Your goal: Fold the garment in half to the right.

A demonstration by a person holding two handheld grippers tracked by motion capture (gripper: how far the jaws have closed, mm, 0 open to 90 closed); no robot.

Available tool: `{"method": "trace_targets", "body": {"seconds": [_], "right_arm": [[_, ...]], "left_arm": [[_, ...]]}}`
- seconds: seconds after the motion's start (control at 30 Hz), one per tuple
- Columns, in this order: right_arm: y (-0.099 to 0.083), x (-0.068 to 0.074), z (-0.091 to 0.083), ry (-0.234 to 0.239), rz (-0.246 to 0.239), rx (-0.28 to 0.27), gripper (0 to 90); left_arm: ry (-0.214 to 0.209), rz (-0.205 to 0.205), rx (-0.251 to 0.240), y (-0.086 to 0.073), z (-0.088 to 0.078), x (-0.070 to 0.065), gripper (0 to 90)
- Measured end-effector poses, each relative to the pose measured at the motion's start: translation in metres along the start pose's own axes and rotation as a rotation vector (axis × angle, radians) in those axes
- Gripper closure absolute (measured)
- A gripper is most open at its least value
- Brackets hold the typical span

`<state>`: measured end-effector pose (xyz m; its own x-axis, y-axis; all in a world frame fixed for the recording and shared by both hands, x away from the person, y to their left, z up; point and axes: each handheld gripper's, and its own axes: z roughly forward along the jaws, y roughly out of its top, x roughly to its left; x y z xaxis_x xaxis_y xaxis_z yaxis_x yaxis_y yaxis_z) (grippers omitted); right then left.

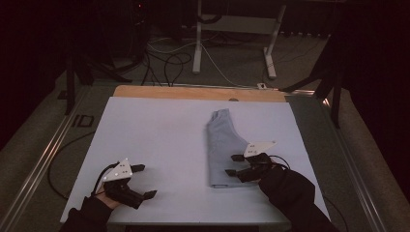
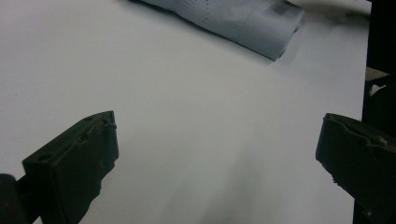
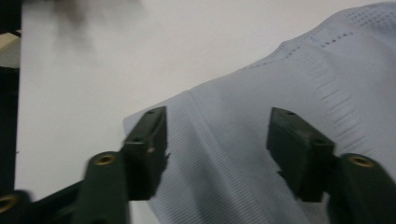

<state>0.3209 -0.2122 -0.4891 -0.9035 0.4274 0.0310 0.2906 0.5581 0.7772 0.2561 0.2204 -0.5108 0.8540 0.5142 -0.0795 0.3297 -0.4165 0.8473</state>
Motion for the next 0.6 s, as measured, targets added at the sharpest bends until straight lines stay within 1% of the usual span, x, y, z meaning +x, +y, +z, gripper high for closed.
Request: {"method": "trace_targets", "body": {"seconds": [0.03,0.1,0.13,0.17,0.2,0.23,0.3,0.37,0.4,0.47,0.6], "right_arm": [[0.003,0.0,0.001,0.007,0.007,-0.003,24.8],[0.006,-0.002,0.003,0.023,0.025,-0.013,15.5],[0.006,-0.002,0.003,0.023,0.025,-0.013,15.5],[0.007,-0.003,0.004,0.043,0.034,-0.016,11.0],[0.008,-0.004,0.006,0.061,0.044,-0.017,9.6],[0.008,-0.005,0.006,0.052,0.043,-0.016,9.0],[0.008,-0.005,0.006,0.053,0.042,-0.021,8.9],[0.009,-0.007,0.006,0.044,0.054,-0.027,8.9],[0.009,-0.008,0.006,0.029,0.056,-0.029,8.9],[0.009,-0.01,0.004,0.024,0.063,-0.051,8.9],[0.009,-0.013,0.002,0.011,0.063,-0.066,8.9]], "left_arm": [[-0.001,0.0,0.001,0.0,0.0,0.0,0.7],[0.0,-0.003,0.0,0.0,0.0,0.0,0.7],[0.0,-0.002,0.0,0.0,0.0,0.0,0.7],[0.0,0.0,0.001,0.0,0.0,0.0,0.7],[-0.001,0.002,0.001,0.0,0.0,0.0,0.6],[0.001,0.001,0.001,0.0,-0.001,0.0,0.7],[0.003,-0.002,-0.004,0.0,-0.002,0.0,0.7],[0.003,0.001,-0.003,0.0,-0.002,0.0,0.7],[0.003,0.0,-0.003,0.0,-0.002,0.0,0.7],[0.004,-0.001,-0.004,0.0,-0.002,0.0,0.7],[0.003,0.0,-0.004,0.001,-0.002,0.0,0.7]]}}
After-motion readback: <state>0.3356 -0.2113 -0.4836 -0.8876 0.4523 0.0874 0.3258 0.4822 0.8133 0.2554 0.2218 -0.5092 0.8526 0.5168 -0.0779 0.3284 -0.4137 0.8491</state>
